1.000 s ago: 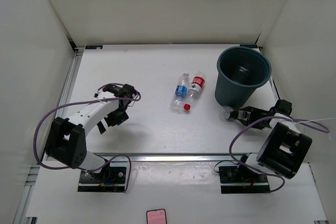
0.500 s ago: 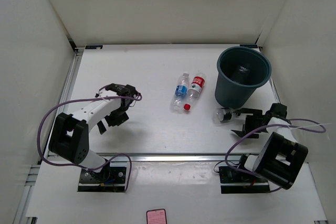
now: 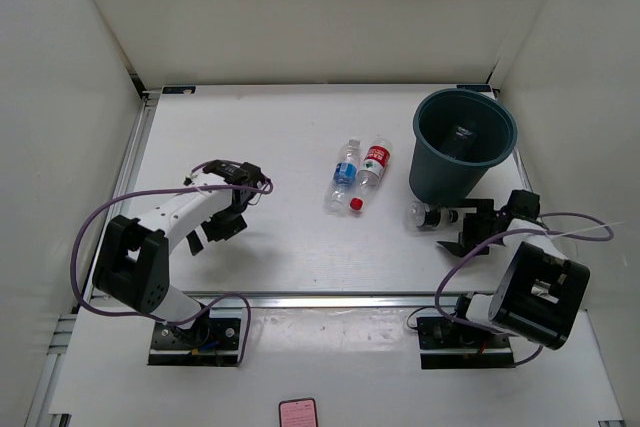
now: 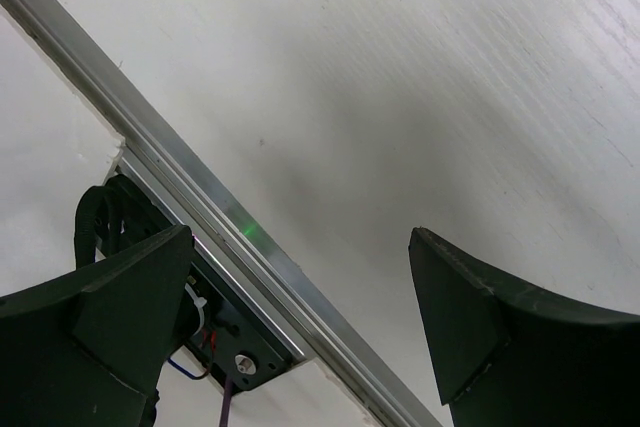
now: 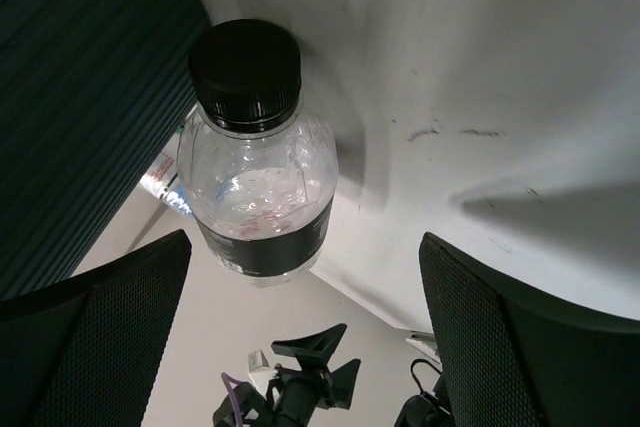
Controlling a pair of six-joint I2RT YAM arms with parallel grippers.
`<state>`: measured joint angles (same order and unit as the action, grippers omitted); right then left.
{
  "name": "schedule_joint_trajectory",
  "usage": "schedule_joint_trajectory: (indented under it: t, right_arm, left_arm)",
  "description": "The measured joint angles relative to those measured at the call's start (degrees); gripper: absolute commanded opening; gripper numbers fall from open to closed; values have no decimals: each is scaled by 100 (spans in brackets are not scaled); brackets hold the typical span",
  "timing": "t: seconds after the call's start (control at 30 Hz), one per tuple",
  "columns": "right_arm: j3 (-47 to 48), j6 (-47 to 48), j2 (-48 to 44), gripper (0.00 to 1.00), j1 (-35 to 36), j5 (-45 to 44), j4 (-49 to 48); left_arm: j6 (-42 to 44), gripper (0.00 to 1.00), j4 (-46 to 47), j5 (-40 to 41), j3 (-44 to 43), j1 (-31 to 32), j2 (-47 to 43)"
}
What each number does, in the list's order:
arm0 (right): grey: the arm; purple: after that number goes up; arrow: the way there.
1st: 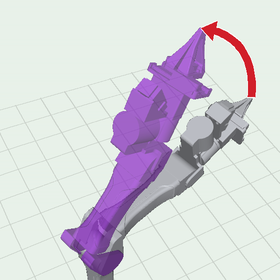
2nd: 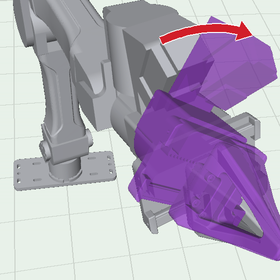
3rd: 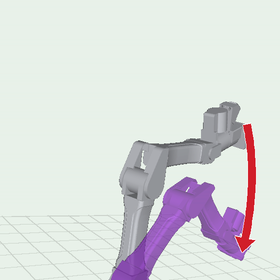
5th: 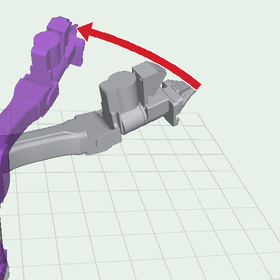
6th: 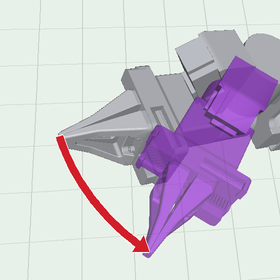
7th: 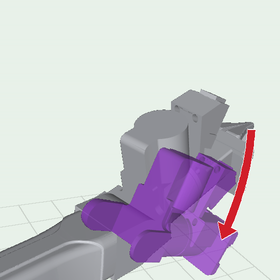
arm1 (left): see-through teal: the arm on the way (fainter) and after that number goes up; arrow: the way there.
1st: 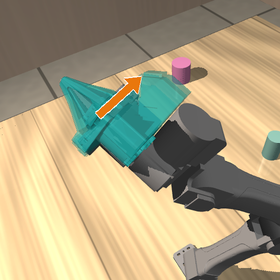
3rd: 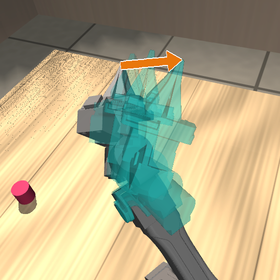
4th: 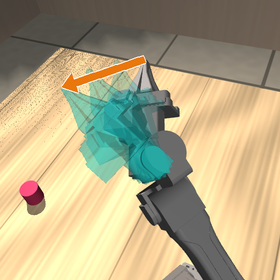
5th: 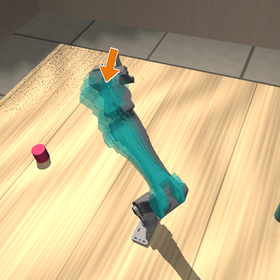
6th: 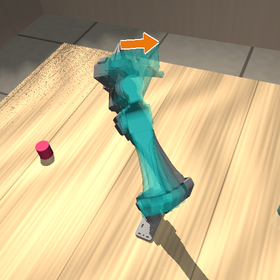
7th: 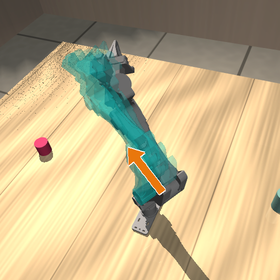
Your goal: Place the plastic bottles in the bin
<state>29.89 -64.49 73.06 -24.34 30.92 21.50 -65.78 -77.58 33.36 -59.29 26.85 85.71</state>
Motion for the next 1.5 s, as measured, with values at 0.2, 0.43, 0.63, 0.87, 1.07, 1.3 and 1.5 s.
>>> schedule_joint_trajectory:
  t: [0.2, 0.43, 0.63, 0.87, 1.07, 1.3, 1.5]
  right_arm:
    - [-2, -44, 223, 99, 166, 98, -411]
    - [127, -109, 988, 96, 402, 221, -778]
    - [354, -155, 1386, 79, 616, 295, -942]
    - [420, -87, 1512, 32, 625, 269, -1023]
    - [297, 153, 798, 13, 649, 240, -179]
    - [509, 164, -1539, 0, 898, 345, 1840]
    - [2041, 157, -1989, 0, 1001, 761, 2761]
  left_arm:
    - [2, 100, 0, 11, 0, 50, 0]
    - [2, 100, 0, 22, 0, 111, 0]
    - [2, 100, 0, 26, 0, 186, 11]
    - [-2, 100, 0, 33, 0, 214, 109]
    - [-33, 100, 2, 35, 0, 214, 162]
    - [-74, 100, -28, 33, -197, 214, 160]
    - [55, 100, -13, 83, -1178, 256, 162]
